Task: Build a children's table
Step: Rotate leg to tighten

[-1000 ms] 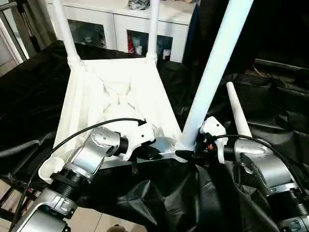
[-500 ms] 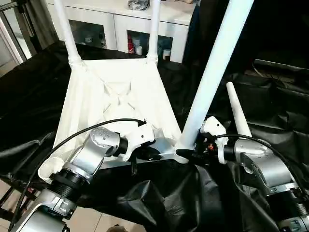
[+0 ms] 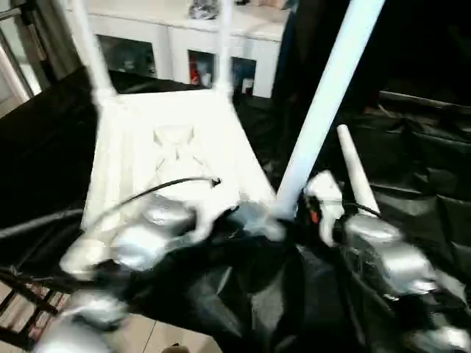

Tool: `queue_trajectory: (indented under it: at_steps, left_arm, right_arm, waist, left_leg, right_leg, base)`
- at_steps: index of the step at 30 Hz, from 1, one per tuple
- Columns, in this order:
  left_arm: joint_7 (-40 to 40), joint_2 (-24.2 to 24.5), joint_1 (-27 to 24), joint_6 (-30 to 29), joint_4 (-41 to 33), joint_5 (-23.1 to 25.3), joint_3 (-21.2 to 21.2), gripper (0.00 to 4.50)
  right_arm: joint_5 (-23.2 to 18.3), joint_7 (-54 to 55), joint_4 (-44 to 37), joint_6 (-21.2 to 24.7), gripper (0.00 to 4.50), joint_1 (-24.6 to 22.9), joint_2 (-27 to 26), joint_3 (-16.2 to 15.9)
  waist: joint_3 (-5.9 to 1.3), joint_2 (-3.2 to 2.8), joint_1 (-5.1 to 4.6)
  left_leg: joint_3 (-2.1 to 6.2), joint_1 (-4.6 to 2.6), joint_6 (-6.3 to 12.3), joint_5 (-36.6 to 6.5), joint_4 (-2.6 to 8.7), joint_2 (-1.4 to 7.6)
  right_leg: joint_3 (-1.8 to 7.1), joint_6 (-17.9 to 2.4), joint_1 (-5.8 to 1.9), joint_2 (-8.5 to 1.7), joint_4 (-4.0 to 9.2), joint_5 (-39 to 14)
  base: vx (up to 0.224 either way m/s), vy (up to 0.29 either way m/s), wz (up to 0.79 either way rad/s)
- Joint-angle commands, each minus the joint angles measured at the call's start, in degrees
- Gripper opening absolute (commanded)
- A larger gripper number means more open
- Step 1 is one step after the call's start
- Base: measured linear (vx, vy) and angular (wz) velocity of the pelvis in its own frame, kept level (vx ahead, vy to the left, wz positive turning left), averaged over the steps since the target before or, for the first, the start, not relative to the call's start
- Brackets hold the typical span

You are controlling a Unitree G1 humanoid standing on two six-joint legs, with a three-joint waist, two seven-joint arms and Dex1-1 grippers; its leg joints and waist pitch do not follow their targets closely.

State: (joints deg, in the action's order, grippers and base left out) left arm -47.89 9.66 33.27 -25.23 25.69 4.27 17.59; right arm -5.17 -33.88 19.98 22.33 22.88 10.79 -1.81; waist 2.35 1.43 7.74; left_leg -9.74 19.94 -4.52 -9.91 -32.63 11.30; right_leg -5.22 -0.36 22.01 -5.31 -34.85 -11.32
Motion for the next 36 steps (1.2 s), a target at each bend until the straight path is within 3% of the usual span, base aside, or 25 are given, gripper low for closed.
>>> queue_trajectory:
  at_steps: [1,2,3,4,5,6,7,10,11,15,18,21,26,27,31,36]
  left_arm:
    - [8.1,-5.8,4.3,-0.2,0.7,-1.9,-2.4,0.00]
    - [8.2,-5.9,4.3,-0.2,0.8,-1.9,-2.5,0.00]
    - [12.6,-9.1,5.7,-0.4,3.5,-2.6,-3.9,0.00]
    - [12.9,-9.3,5.8,-0.4,3.7,-2.6,-4.0,0.00]
    - [16.0,-11.2,6.9,0.3,5.9,-1.6,-3.9,0.00]
    - [16.4,-11.5,7.1,0.7,6.3,-1.0,-3.4,0.00]
    - [16.0,-11.6,7.1,1.2,6.3,-0.4,-2.7,0.00]
    - [13.9,-11.0,6.5,2.7,5.9,0.7,-1.5,0.00]
    - [12.7,-10.1,6.2,3.8,5.7,1.3,-0.5,0.00]
    - [10.6,-9.1,5.8,5.7,5.7,1.2,0.5,0.00]
    - [6.2,-7.1,4.7,7.0,4.0,0.6,1.7,0.00]
    - [0.5,-3.9,2.9,8.7,1.2,0.2,2.9,0.00]
    - [-8.6,0.9,0.1,11.6,-3.8,-2.7,3.9,0.00]
    - [-12.9,3.4,-1.0,11.8,-6.2,-4.0,4.6,0.00]
    - [-15.8,5.6,-2.0,12.3,-8.1,-4.4,4.9,0.00]
    - [-18.5,7.3,-3.0,11.4,-10.3,-5.3,4.6,0.00]
  right_arm:
    - [-0.6,5.8,6.3,2.9,2.75,0.7,-5.9,-1.9]
    - [-0.6,5.9,6.4,2.9,2.75,0.7,-5.9,-1.8]
    - [-0.4,10.8,10.1,2.8,2.75,2.9,-8.5,-0.5]
    - [-0.4,11.1,10.3,2.8,2.75,3.1,-8.6,-0.5]
    - [-0.3,13.0,13.1,2.0,2.75,4.8,-10.2,-0.1]
    - [-0.6,13.4,14.0,1.7,3.31,5.4,-10.7,0.3]
    - [-1.1,13.4,14.6,1.6,3.45,6.0,-11.1,0.9]
    - [-0.4,13.3,15.0,1.0,3.59,6.5,-11.4,1.0]
    - [1.2,12.6,14.8,-0.1,3.59,6.7,-10.7,-0.3]
    - [2.0,11.4,14.8,-1.0,3.59,6.7,-9.9,-1.0]
    - [2.2,6.7,12.4,-1.3,3.59,5.9,-7.3,-3.0]
    - [1.7,-1.1,7.6,-1.1,3.59,4.0,-2.9,-5.2]
    - [1.3,-9.8,2.9,-2.9,3.59,1.4,3.5,-7.0]
    - [-0.4,-14.7,0.4,-3.2,3.59,0.2,6.0,-7.1]
    - [-1.7,-19.2,-2.8,-3.6,3.59,-1.2,8.7,-7.4]
    - [-3.1,-23.4,-5.8,-3.0,3.59,-2.9,11.0,-8.2]
  waist:
    - [-2.74,-0.06,-0.25]
    - [-2.57,-0.22,-0.54]
    - [-2.84,-0.33,-0.47]
    - [-2.90,-0.17,-0.82]
    - [-2.91,-0.39,-0.74]
    - [-3.11,-0.38,-0.86]
    - [-3.15,-0.39,-0.85]
    - [-3.33,-0.51,-0.93]
    - [-3.31,-0.54,-0.93]
    - [-3.04,-0.53,-1.03]
    - [-2.91,-0.54,-1.11]
    - [-2.91,-0.39,-0.97]
    - [-3.07,-0.50,-0.51]
    - [-3.01,-0.51,-0.43]
    - [-3.02,-0.48,0.61]
    - [-2.96,-0.35,0.92]
  left_leg:
    - [0.82,-0.15,-2.00,-17.4,4.34,1.65]
    - [0.90,0.11,-2.05,-17.5,4.47,1.67]
    - [0.99,0.10,-1.95,-17.3,4.40,1.60]
    - [0.80,-0.04,-1.73,-16.4,4.21,1.52]
    - [0.80,-0.12,-1.64,-16.2,4.22,1.52]
    - [0.71,0.07,-1.24,-14.9,4.08,1.52]
    - [0.72,0.19,-1.02,-14.1,4.06,1.56]
    - [0.62,0.35,0.10,-11.7,3.90,1.59]
    - [0.52,0.32,0.41,-11.1,3.88,1.55]
    - [0.52,0.18,0.21,-13.4,4.16,1.60]
    - [0.55,0.18,0.25,-14.9,4.28,1.73]
    - [0.60,0.29,0.75,-14.4,4.29,1.88]
    - [0.40,0.05,1.42,-12.6,4.01,2.13]
    - [0.38,0.13,1.55,-12.5,4.01,2.10]
    - [0.24,-0.10,1.99,-12.2,3.97,2.31]
    - [0.28,0.10,1.76,-12.1,4.01,2.26]
  right_leg:
    - [2.88,-6.7,-2.21,-3.86,5.66,-22.5]
    - [2.84,-6.8,-2.09,-3.83,5.61,-22.6]
    - [2.67,-6.1,-2.36,-3.86,5.75,-22.5]
    - [2.84,-6.7,-2.04,-3.68,5.61,-20.5]
    - [2.86,-6.8,-2.07,-3.63,5.61,-19.8]
    - [2.90,-7.8,-2.32,-3.56,5.30,-16.2]
    - [2.91,-8.0,-2.40,-3.45,5.06,-14.6]
    - [2.88,-9.1,-2.65,-3.46,4.58,-9.3]
    - [2.88,-9.5,-2.65,-3.37,4.51,-8.0]
    - [2.85,-9.4,-2.63,-3.54,4.87,-11.9]
    - [2.99,-8.4,-2.53,-3.59,5.22,-14.6]
    - [2.99,-8.5,-2.62,-3.59,5.03,-13.4]
    - [3.09,-10.7,-2.45,-3.58,4.34,-8.6]
    - [3.11,-11.0,-2.47,-3.55,4.30,-8.4]
    - [3.14,-11.8,-2.38,-3.54,4.05,-6.9]
    - [3.12,-11.4,-2.52,-3.66,4.11,-8.2]
  base:
    - [0.000,0.000,0.00]
    - [0.000,0.000,0.00]
    - [0.000,0.000,0.00]
    - [0.000,0.000,0.00]
    - [0.000,0.000,0.00]
    - [0.000,0.000,0.00]
    - [0.000,0.000,0.00]
    - [0.000,0.000,0.00]
    - [0.000,0.000,0.00]
    - [0.000,0.000,0.00]
    - [0.000,0.000,0.00]
    - [0.000,0.000,0.00]
    - [0.000,0.000,0.00]
    - [0.000,0.000,0.00]
    - [0.000,0.000,0.00]
    - [0.000,0.000,0.00]
